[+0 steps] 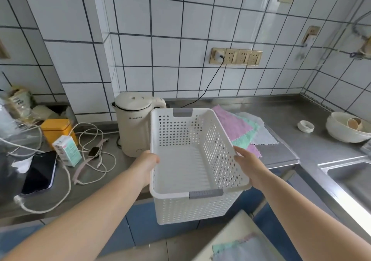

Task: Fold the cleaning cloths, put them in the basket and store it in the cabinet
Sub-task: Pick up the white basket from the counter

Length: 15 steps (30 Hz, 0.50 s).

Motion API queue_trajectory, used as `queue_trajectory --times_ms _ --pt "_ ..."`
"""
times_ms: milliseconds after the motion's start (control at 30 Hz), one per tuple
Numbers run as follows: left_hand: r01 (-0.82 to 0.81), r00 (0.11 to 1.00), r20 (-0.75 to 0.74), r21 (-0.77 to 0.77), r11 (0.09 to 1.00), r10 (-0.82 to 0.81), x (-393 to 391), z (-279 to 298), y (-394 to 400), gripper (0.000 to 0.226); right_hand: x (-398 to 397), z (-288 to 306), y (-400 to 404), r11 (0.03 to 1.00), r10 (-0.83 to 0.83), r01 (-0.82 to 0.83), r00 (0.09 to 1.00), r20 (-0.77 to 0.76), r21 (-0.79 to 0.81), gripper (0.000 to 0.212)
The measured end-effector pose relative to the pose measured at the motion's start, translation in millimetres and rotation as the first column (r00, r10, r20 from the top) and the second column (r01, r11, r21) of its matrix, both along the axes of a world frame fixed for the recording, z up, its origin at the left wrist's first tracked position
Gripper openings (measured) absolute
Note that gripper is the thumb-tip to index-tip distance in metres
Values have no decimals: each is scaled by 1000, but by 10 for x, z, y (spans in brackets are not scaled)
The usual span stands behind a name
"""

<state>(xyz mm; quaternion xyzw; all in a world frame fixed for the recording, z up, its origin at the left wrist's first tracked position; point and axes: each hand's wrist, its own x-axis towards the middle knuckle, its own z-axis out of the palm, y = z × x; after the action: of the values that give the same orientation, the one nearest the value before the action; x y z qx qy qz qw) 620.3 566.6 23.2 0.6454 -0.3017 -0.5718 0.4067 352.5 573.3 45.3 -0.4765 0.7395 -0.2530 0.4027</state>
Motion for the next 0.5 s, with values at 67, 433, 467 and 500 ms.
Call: queue_trajectory --times_ms 67,433,467,500 --pt "11 1000 14 5 1000 -11 25 -12 -102 35 17 8 -58 1000 -7 7 1000 22 1 47" --pt "100 988 118 43 994 -105 117 -24 -712 40 91 -11 -426 995 -89 89 996 6 -44 45" --pt "104 986 123 41 994 -108 123 -10 -767 40 95 -24 -480 994 -94 95 996 5 -46 44" --pt "111 985 127 36 993 -115 130 10 -830 40 103 -29 -538 994 -98 99 995 8 -47 44"
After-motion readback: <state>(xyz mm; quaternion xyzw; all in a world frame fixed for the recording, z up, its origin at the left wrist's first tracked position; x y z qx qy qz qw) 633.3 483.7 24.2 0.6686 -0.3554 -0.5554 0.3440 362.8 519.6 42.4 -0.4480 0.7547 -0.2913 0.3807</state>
